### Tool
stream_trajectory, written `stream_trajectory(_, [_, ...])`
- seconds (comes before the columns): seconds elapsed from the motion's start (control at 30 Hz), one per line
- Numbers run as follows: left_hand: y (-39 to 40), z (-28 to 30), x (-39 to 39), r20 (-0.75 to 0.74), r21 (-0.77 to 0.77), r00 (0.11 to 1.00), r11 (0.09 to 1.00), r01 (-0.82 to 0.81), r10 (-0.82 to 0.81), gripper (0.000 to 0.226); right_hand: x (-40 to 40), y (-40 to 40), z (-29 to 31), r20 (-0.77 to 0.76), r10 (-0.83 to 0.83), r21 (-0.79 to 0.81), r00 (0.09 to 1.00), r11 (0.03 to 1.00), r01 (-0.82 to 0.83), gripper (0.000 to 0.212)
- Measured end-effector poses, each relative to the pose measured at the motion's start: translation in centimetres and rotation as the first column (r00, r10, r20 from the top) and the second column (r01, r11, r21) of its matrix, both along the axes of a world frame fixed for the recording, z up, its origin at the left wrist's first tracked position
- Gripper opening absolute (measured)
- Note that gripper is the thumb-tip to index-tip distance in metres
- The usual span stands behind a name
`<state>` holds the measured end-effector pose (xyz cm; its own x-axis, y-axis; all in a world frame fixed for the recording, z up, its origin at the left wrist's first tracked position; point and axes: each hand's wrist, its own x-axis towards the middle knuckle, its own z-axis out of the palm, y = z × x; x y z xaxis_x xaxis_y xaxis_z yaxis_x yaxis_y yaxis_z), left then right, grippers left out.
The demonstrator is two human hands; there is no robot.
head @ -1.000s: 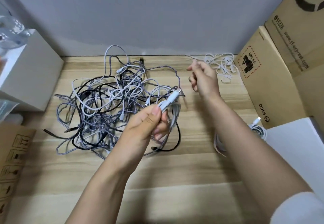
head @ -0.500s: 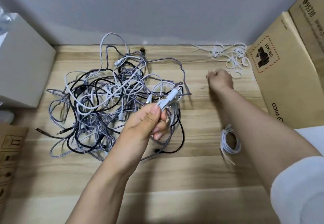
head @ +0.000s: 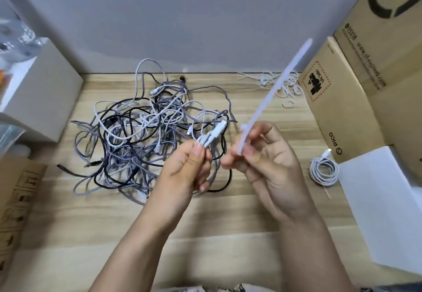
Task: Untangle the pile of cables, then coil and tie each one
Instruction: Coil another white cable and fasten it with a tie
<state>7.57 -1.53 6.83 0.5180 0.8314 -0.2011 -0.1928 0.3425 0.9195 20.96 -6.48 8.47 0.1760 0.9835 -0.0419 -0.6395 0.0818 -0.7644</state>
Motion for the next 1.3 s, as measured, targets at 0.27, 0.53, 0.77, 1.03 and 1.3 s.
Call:
stream_trajectory(0.27, [-3.1,1.7,-1.0,-0.027,0.262,0.994,0.959,0.106,-0.103,0.021,-3.4,-4.1,-0.9,0.049,0.007,-0.102,0.999,0.995,-0.002,0.011])
stream_trajectory(0.53, [-4.4,2.4,-1.5,-0.226,0.473,0.969,0.859,0.195,-0.096,0.015,-4.1,-4.7,-1.0,0.215,-0.128,-0.162,0.968,0.973,0.165,0.005])
stream_trajectory(0.77, [-5.3,2.7,-1.3,-0.288,0.512,0.942,0.804,0.302,-0.170,0.008,-4.1,-5.3,-0.1,0.379,-0.150,-0.215,0.913,0.946,0.245,0.032])
stream_trajectory(1.03, [-4.9,2.6,-1.4,-0.305,0.534,0.943,0.797,0.284,-0.132,0.017,-4.0,-6.0,1.1,0.025,-0.094,-0.285,0.995,0.953,0.098,0.030])
stream_trajectory(1.3, [-4.3,2.0,-2.0,-0.417,0.571,0.908,0.788,0.228,0.040,0.035,-4.0,-7.2,1.5,0.531,-0.026,-0.213,0.847,0.963,0.164,0.019])
